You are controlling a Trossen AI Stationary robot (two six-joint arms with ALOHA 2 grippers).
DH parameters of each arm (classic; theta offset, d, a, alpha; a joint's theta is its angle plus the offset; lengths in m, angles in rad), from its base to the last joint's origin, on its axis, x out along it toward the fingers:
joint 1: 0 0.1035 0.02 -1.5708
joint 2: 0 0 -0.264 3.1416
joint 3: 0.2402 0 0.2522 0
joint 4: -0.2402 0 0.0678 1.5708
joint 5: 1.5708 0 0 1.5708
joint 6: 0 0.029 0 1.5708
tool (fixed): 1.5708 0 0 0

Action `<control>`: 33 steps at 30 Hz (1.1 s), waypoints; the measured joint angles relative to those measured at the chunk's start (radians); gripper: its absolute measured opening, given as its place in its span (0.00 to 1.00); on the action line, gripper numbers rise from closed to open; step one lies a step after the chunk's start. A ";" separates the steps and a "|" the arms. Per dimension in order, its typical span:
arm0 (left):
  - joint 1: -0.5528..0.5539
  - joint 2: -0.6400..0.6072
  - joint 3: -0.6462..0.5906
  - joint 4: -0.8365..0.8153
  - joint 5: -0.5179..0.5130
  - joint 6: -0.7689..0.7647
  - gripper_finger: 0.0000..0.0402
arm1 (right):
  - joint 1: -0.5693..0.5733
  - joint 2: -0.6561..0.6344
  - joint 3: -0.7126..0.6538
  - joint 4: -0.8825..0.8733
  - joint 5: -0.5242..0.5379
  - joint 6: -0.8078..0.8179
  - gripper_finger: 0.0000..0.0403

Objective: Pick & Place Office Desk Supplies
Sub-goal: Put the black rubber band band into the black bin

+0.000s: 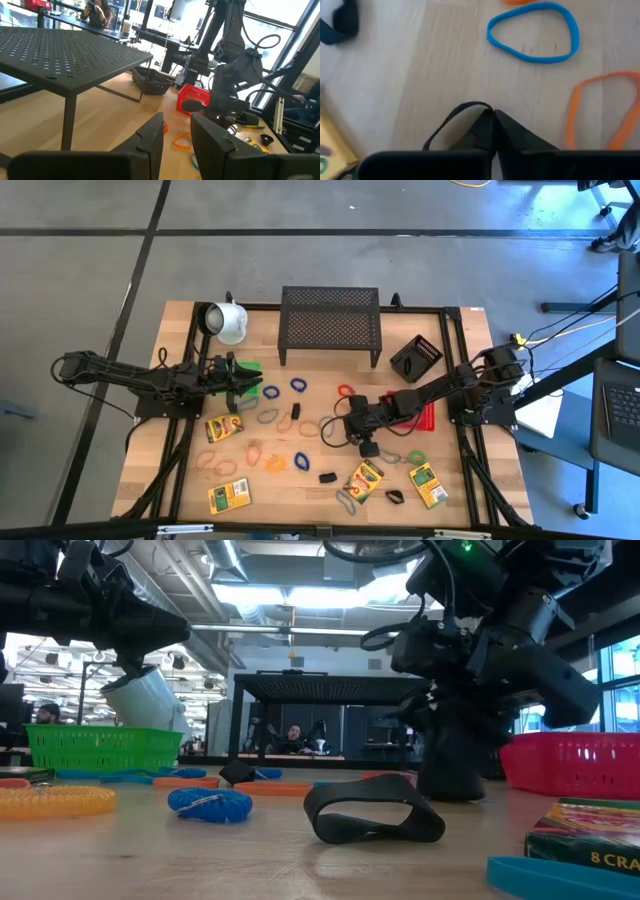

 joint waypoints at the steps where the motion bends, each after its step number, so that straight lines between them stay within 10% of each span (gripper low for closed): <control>1: 0.000 0.000 0.000 0.000 0.000 0.000 0.23 | 0.000 -0.011 0.000 0.002 0.000 0.011 0.04; 20: 0.000 0.000 0.000 0.000 0.000 0.000 0.23 | -0.031 -0.485 0.000 0.191 0.430 0.064 0.02; 33: 0.000 0.000 0.000 0.000 0.000 0.000 0.23 | -0.036 -0.534 0.002 0.341 0.695 -0.091 0.03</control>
